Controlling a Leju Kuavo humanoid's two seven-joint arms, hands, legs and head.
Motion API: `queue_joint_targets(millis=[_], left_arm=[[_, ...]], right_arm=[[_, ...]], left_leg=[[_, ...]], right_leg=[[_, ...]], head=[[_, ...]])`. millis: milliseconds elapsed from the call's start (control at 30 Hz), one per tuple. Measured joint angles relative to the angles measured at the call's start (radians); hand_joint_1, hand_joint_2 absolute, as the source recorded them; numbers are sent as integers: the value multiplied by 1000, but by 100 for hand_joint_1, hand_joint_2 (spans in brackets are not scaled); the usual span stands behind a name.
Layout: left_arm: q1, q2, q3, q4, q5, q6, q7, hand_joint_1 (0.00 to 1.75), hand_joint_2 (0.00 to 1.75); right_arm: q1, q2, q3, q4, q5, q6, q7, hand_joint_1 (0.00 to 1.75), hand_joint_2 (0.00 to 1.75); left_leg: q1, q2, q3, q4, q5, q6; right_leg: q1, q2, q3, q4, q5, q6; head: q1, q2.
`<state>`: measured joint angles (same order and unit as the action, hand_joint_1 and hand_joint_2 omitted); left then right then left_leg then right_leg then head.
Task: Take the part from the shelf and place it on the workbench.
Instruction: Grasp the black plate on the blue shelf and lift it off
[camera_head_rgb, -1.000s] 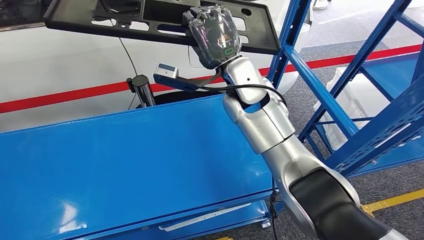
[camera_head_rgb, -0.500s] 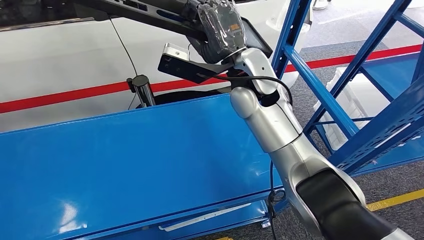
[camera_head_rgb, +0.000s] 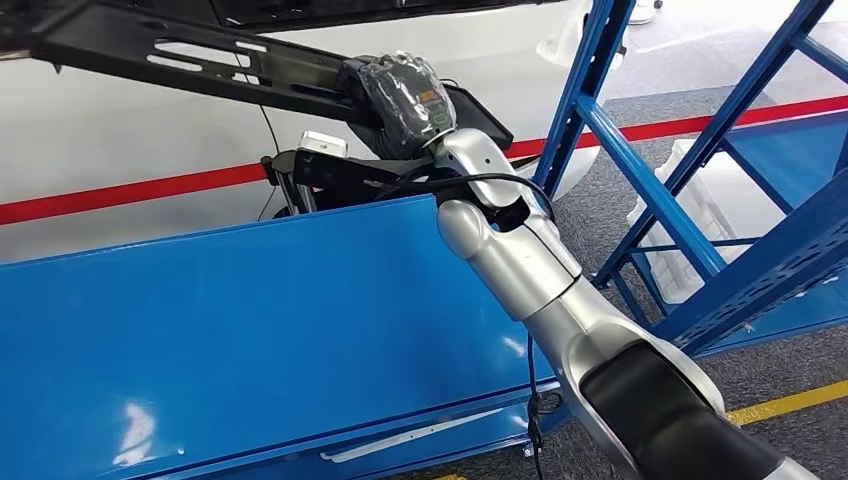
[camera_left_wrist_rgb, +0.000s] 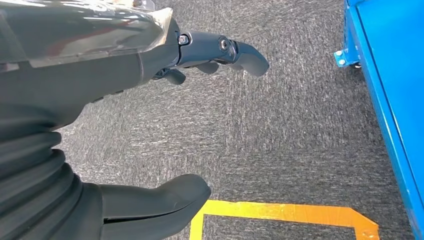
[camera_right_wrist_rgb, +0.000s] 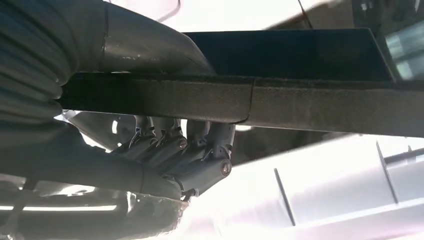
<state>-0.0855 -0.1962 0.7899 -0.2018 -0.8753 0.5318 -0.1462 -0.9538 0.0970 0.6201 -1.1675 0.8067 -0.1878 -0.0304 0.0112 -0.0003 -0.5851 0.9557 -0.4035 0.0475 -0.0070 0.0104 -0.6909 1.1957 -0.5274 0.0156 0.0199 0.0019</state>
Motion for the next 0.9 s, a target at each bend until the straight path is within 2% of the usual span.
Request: queue_joint_targets(millis=[33, 67, 100, 167, 200, 233, 300, 367, 400, 433, 500, 533, 567, 600, 633, 700, 733, 767, 833, 900], left_arm=[[0, 0, 0, 0, 2, 1, 3, 0, 175], [0, 0, 1, 0, 5, 3, 6, 0, 175], [0, -1, 2, 0, 7, 4, 8, 0, 175], [0, -1, 3, 0, 8, 6, 9, 0, 175], [-1, -1, 4, 0, 8, 6, 10, 0, 175], [-1, -1, 5, 0, 8, 8, 10, 0, 175], [-1, 0, 8, 0, 8, 9, 10, 0, 175], [-1, 1, 10, 0, 8, 10, 10, 0, 175], [0, 1, 10, 0, 7, 10, 10, 0, 175], [0, 1, 10, 0, 7, 10, 10, 0, 175], [0, 2, 10, 0, 6, 10, 10, 0, 175], [0, 2, 10, 0, 5, 10, 10, 0, 175], [0, 2, 10, 0, 5, 10, 10, 0, 175], [0, 2, 10, 0, 5, 10, 10, 0, 175], [0, 2, 10, 0, 4, 10, 10, 0, 175], [-1, 3, 10, 0, 3, 11, 10, 0, 175], [-1, 3, 10, 0, 2, 11, 10, 0, 175], [-1, 4, 10, 0, 2, 12, 10, 0, 175], [-2, 4, 10, 0, 1, 12, 10, 0, 175], [-2, 4, 10, 0, -1, 12, 10, 0, 175]], right_arm=[[4, 5, 8, 19, 1, 0, 0, 175, 175], [8, 11, 15, 37, 1, -1, 0, 175, 175], [9, 19, 21, 56, 1, -1, -1, 175, 175], [6, 38, 31, 88, -2, -2, -6, 175, 175], [1, 48, 36, 103, -3, -4, -9, 175, 175], [-3, 56, 39, 116, -5, -6, -12, 175, 175], [-10, 71, 44, 139, -6, -10, -16, 175, 175], [-15, 83, 48, 156, -6, -12, -19, 175, 175], [-18, 89, 49, 163, -6, -12, -20, 175, 175], [-20, 93, 51, 169, -6, -13, -21, 175, 175], [-24, 99, 54, 179, -6, -14, -22, 175, 175], [-24, 100, 56, 184, -6, -15, -23, 175, 175], [-23, 101, 57, 189, -6, -15, -23, 175, 175], [-23, 101, 59, 194, -6, -15, -23, 175, 175], [-23, 101, 59, 198, -6, -16, -23, 175, 175], [-25, 102, 60, 202, -6, -18, -23, 175, 175], [-26, 102, 60, 203, -6, -19, -23, 175, 175], [-27, 104, 60, 204, -6, -20, -23, 175, 175], [-29, 107, 60, 206, -6, -22, -24, 175, 175], [-31, 107, 59, 208, -6, -25, -24, 175, 175]], left_leg=[[0, 0, -1, 0, 0, -1], [1, 0, -2, 1, 1, -2], [2, 0, -4, 2, 1, -5], [7, 0, -8, 11, -1, -17], [8, -1, -13, 17, -4, -25], [7, -2, -17, 25, -5, -33], [6, -6, -25, 37, -5, -45], [12, -7, -34, 48, -13, -54], [15, -5, -43, 67, -31, -59], [18, -4, -59, 106, -63, -63], [18, -3, -110, 235, -141, -66], [18, -3, -132, 295, -169, -67], [18, -3, -140, 328, -178, -66], [18, -3, -129, 323, -168, -62], [18, -3, -97, 281, -145, -58], [14, -3, -8, 145, -101, -45], [11, -4, 23, 95, -90, -41], [6, -4, 39, 66, -86, -38], [-2, -4, 38, 57, -80, -33], [-1, 0, 34, 44, -64, -22]], right_leg=[[-4, 0, -22, 55, -19, 3], [-8, -1, -29, 79, -23, 10], [-14, -2, -15, 59, -11, 21], [-26, -9, 61, -77, 34, 44], [-26, -8, 98, -137, 53, 50], [-25, -6, 120, -176, 63, 50], [-21, 1, 125, -181, 65, 40], [-26, 2, 117, -180, 65, 25], [-26, 2, 113, -180, 69, 16], [-26, 2, 108, -181, 73, 6], [-20, 0, 98, -181, 81, -8], [-16, 0, 93, -181, 84, -12], [-12, -1, 88, -180, 87, -15], [-9, -2, 84, -180, 91, -17], [-7, -1, 81, -180, 94, -17], [-2, -1, 78, -179, 99, -12], [-1, -1, 77, -180, 103, -8], [-2, -1, 76, -180, 106, -2], [-4, -2, 74, -183, 115, 12], [-4, -3, 61, -167, 103, 20]], head=[[0, 0], [0, 0], [0, 0], [0, 0], [1, 0], [1, 0], [0, 0], [-1, 0], [-2, 0], [-2, 0], [-2, 0], [-2, 0], [-2, 0], [-2, 0], [-2, 0], [-2, 0], [-2, 0], [-1, 0], [-1, 0], [-1, 0]])
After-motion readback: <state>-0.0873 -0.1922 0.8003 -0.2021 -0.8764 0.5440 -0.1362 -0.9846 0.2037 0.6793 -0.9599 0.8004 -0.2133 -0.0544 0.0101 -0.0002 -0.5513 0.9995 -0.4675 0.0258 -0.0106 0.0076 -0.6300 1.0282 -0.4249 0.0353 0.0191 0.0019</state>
